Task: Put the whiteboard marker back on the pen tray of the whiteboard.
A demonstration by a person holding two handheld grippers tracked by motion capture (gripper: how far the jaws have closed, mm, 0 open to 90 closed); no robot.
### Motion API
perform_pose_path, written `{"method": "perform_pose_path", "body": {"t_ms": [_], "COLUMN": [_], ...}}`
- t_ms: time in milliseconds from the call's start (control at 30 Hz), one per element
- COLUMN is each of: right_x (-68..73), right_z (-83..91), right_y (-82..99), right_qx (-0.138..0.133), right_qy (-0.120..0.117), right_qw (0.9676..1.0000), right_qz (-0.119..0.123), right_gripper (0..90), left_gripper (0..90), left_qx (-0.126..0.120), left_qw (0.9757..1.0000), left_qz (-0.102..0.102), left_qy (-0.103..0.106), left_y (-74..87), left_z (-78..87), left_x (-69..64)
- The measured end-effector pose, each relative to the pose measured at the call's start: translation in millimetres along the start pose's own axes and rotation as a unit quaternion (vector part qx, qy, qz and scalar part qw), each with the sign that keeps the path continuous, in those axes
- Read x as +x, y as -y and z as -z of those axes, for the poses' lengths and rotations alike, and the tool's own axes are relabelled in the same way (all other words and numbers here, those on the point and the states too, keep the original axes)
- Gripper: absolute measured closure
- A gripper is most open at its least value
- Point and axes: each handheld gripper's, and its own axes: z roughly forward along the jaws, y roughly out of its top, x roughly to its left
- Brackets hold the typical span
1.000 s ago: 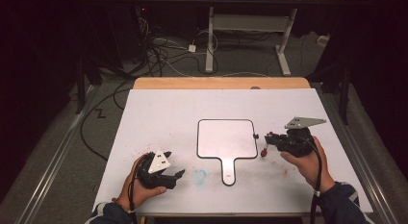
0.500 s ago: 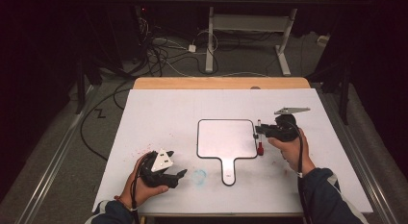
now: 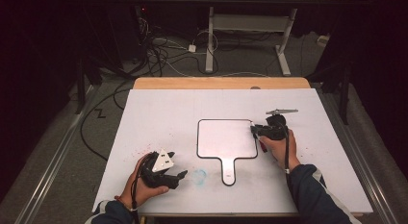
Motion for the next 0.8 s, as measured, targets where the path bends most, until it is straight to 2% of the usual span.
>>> {"method": "perform_pose_path", "body": {"t_ms": [200, 300, 400, 500, 600, 700, 800], "right_x": [0.3, -1.1, -3.7, -1.3, 4.5, 9.3, 12.9], "right_z": [-3.2, -0.5, 8.0, 24.2, 48.2, 73.9, 91.7], "right_y": [-0.8, 0.6, 2.6, 3.7, 9.3, 24.1, 44.1], "right_qx": [0.005, 0.002, -0.015, -0.053, -0.090, -0.125, -0.142], "right_qy": [0.029, 0.037, 0.026, 0.007, 0.012, 0.013, 0.014], "right_qw": [0.9994, 0.9992, 0.9994, 0.9973, 0.9904, 0.9804, 0.9712], "right_qz": [0.019, 0.018, 0.019, 0.050, 0.104, 0.151, 0.191], "right_gripper": [70.0, 65.4, 56.5, 51.6, 47.8, 44.0, 41.9], "left_gripper": [22.1, 22.1, 21.5, 21.5, 21.4, 21.3, 21.1], "left_qx": [0.003, 0.004, 0.006, 0.002, 0.000, -0.007, -0.008], "left_qw": [1.0000, 1.0000, 1.0000, 1.0000, 0.9999, 0.9998, 0.9993], "left_qz": [-0.003, -0.003, -0.005, -0.008, -0.006, -0.005, -0.010], "left_qy": [0.003, 0.003, 0.001, -0.003, -0.010, -0.020, -0.035], "left_y": [-0.2, 0.5, 0.9, 0.1, 1.0, 0.4, -0.6], "left_z": [-1.4, -0.2, 0.6, 2.3, 3.9, 6.2, 7.2], "left_x": [-0.2, -0.9, -1.9, -2.4, -1.8, -1.4, -2.0]}}
